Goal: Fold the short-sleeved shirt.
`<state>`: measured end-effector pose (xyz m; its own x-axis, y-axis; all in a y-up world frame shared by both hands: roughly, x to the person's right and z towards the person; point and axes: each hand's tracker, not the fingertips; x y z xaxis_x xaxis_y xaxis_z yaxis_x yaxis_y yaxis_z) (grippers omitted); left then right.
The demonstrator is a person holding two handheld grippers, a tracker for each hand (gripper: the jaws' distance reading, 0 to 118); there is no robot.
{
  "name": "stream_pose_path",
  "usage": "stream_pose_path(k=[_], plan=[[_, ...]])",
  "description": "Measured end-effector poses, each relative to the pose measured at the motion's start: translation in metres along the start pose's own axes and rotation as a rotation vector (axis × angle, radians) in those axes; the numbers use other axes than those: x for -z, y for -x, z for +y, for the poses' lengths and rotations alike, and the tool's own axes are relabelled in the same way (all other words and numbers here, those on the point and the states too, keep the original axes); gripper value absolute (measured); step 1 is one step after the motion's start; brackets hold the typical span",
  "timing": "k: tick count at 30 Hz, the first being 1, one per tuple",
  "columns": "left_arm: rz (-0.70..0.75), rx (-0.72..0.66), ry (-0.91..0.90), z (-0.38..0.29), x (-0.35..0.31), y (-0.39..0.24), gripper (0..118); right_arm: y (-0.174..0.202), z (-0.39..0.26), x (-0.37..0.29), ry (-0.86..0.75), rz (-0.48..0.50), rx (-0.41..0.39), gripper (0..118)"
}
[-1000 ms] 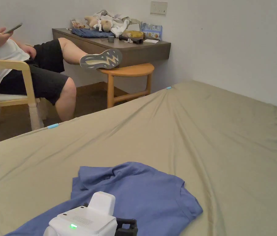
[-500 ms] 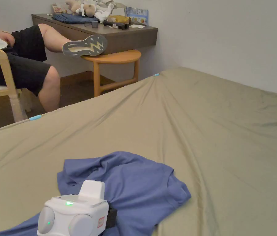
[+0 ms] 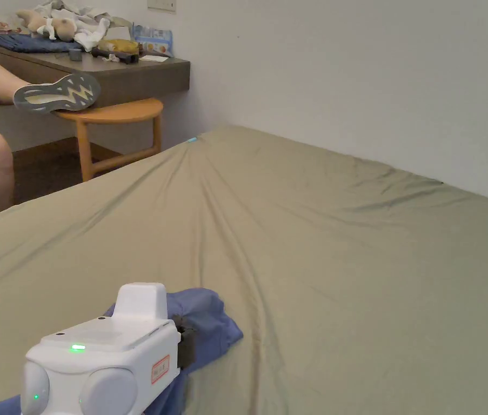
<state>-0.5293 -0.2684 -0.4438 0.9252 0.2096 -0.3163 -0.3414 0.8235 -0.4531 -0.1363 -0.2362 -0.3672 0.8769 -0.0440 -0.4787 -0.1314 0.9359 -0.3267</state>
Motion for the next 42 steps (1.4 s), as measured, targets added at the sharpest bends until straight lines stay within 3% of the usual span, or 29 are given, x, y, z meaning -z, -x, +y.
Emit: stream_pose_path(k=[6,9,18,22,27,28,29,30,31,33,37,39,40,41,42], plan=[[-0.246,0.075,-0.016,-0.006,-0.010,-0.123,13,-0.046,-0.004,-0.073,-0.030,-0.175,0.040,2],[-0.451,0.117,-0.035,-0.016,-0.028,-0.191,13,-0.068,-0.005,-0.110,-0.060,-0.287,0.056,2],[-0.963,0.449,0.140,-0.126,-0.102,-0.348,13,-0.112,-0.020,-0.190,-0.128,-0.504,0.152,2],[-0.963,0.620,0.287,-0.192,-0.113,-0.376,13,-0.122,-0.033,-0.201,-0.120,-0.516,0.205,2],[-0.908,0.693,0.440,-0.242,-0.098,-0.376,13,-0.128,-0.048,-0.199,-0.082,-0.511,0.233,2],[-0.898,0.694,0.467,-0.246,-0.093,-0.375,17,-0.129,-0.051,-0.197,-0.073,-0.509,0.238,2],[-0.884,0.696,0.495,-0.250,-0.089,-0.373,31,-0.130,-0.053,-0.195,-0.064,-0.504,0.245,2],[-0.856,0.698,0.516,-0.252,-0.084,-0.369,60,-0.131,-0.055,-0.193,-0.058,-0.500,0.251,2],[-0.846,0.702,0.538,-0.251,-0.085,-0.364,75,-0.131,-0.056,-0.192,-0.054,-0.495,0.253,2],[-0.839,0.672,0.523,-0.241,-0.097,-0.345,79,-0.130,-0.057,-0.192,-0.051,-0.482,0.247,2],[-0.760,0.528,0.327,-0.199,-0.134,-0.291,81,-0.129,-0.054,-0.193,-0.062,-0.463,0.223,2],[-0.680,0.450,0.201,-0.178,-0.155,-0.259,81,-0.127,-0.052,-0.194,-0.077,-0.451,0.222,2],[-0.642,0.423,0.158,-0.168,-0.162,-0.243,74,-0.126,-0.052,-0.194,-0.083,-0.444,0.226,2],[-0.579,0.398,0.137,-0.161,-0.165,-0.232,53,-0.125,-0.051,-0.194,-0.089,-0.434,0.231,2],[-0.497,0.373,0.116,-0.154,-0.171,-0.225,14,-0.124,-0.051,-0.194,-0.092,-0.423,0.235,2]])
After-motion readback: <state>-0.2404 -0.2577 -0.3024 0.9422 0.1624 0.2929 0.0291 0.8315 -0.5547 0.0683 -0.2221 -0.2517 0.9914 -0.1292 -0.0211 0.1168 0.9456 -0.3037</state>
